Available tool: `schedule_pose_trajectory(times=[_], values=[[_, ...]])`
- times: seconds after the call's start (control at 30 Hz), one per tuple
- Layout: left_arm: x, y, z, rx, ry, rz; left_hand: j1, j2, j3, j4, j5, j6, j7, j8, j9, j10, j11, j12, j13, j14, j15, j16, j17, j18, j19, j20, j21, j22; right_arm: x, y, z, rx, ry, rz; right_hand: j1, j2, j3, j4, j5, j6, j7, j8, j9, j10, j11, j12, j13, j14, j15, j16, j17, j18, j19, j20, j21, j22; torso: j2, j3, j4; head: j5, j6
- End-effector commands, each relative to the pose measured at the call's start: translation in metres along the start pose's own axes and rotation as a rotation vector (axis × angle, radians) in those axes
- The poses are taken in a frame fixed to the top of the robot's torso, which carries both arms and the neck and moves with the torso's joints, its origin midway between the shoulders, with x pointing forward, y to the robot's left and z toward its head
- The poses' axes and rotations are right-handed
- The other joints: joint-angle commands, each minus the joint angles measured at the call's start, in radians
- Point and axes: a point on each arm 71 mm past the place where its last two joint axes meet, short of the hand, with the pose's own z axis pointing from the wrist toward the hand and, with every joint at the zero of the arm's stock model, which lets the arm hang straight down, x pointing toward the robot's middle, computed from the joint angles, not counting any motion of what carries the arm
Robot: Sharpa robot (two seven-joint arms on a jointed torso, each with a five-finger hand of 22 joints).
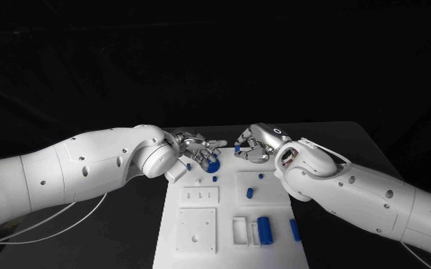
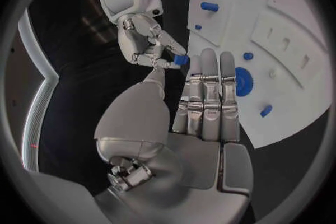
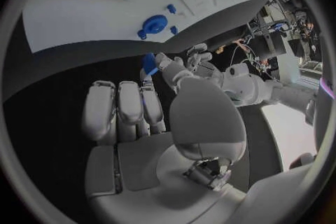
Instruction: Assemble the parts on the task board
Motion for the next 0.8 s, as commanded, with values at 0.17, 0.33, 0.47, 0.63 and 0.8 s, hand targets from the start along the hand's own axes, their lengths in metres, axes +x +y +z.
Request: schedule_pose_trajectory(times=[0.17, 0.33, 0.47, 0.63, 0.8], values=[[0.006, -0.002, 0.004, -0.065, 0.007, 0.082, -0.002, -0.028, 0.02, 0.029, -0.004, -0.015, 0.003, -0.006, -0.001, 0.012, 0.012, -0.001, -0.001, -0.005, 0.004, -0.011, -0.015, -0.009, -0.006, 0.001, -0.01, -0.004, 0.002, 0.018, 0.003, -0.023, -0.008, -0.005, 0.001, -0.012, -0.003, 0.01, 0.008, 0.02, -0.017, 0.003, 0.001, -0.003, -0.008, -0.006, 0.064, 0.004, -0.008, -0.003, -0.001, 0.001, 0.04, -0.007, -0.006, 0.171, 0.001, 0.0004, -0.0012, -0.007, 0.001], [0.007, -0.004, 0.005, -0.066, -0.007, 0.087, 0.002, -0.029, 0.022, 0.029, -0.003, -0.024, 0.006, -0.006, -0.001, 0.0, 0.015, -0.002, -0.002, -0.005, 0.006, -0.012, -0.018, -0.008, -0.007, 0.003, -0.012, -0.004, 0.003, 0.026, 0.004, -0.042, -0.002, 0.001, 0.002, -0.013, -0.004, 0.011, 0.011, 0.019, -0.017, 0.003, 0.001, -0.003, -0.008, -0.006, 0.064, 0.003, -0.008, -0.004, -0.002, 0.002, 0.04, -0.006, -0.008, 0.171, 0.001, -0.0003, 0.0003, -0.007, 0.002], [0.008, -0.005, 0.006, -0.064, -0.013, 0.088, 0.008, -0.024, 0.021, 0.021, -0.003, -0.026, 0.007, -0.006, -0.001, -0.002, 0.016, -0.001, -0.001, -0.005, 0.006, -0.012, -0.02, -0.007, -0.006, 0.004, -0.013, -0.004, 0.004, 0.031, 0.004, -0.052, 0.003, 0.005, 0.002, -0.013, -0.005, 0.011, 0.013, 0.019, -0.017, 0.003, 0.001, -0.004, -0.008, -0.007, 0.063, 0.003, -0.008, -0.005, -0.003, 0.002, 0.04, -0.006, -0.009, 0.171, 0.001, -0.0003, 0.0004, -0.008, 0.002], [0.009, -0.006, 0.006, -0.061, -0.013, 0.09, 0.011, -0.012, 0.011, 0.002, -0.003, -0.023, 0.006, -0.006, -0.001, -0.007, 0.017, -0.001, -0.002, -0.006, 0.007, -0.011, -0.022, -0.007, -0.007, 0.004, -0.015, -0.004, 0.005, 0.035, 0.004, -0.06, 0.009, 0.007, 0.002, -0.013, -0.007, 0.011, 0.013, 0.018, -0.017, 0.003, 0.001, -0.004, -0.008, -0.009, 0.062, 0.003, -0.008, -0.006, -0.004, 0.002, 0.04, -0.006, -0.011, 0.17, 0.001, -0.0006, 0.001, -0.008, 0.001], [0.01, -0.007, 0.006, -0.055, -0.009, 0.092, 0.016, 0.005, 0.003, -0.019, -0.003, -0.008, 0.003, -0.006, -0.001, -0.008, 0.015, -0.001, -0.002, -0.006, 0.006, -0.009, -0.023, -0.007, -0.006, 0.004, -0.014, -0.003, 0.007, 0.037, 0.005, -0.064, 0.016, 0.007, 0.003, -0.013, -0.008, 0.012, 0.014, 0.018, -0.017, 0.003, 0.001, -0.004, -0.008, -0.008, 0.062, 0.003, -0.008, -0.006, -0.004, 0.002, 0.04, -0.006, -0.011, 0.17, 0.001, -0.0011, 0.0003, -0.006, 0.001]])
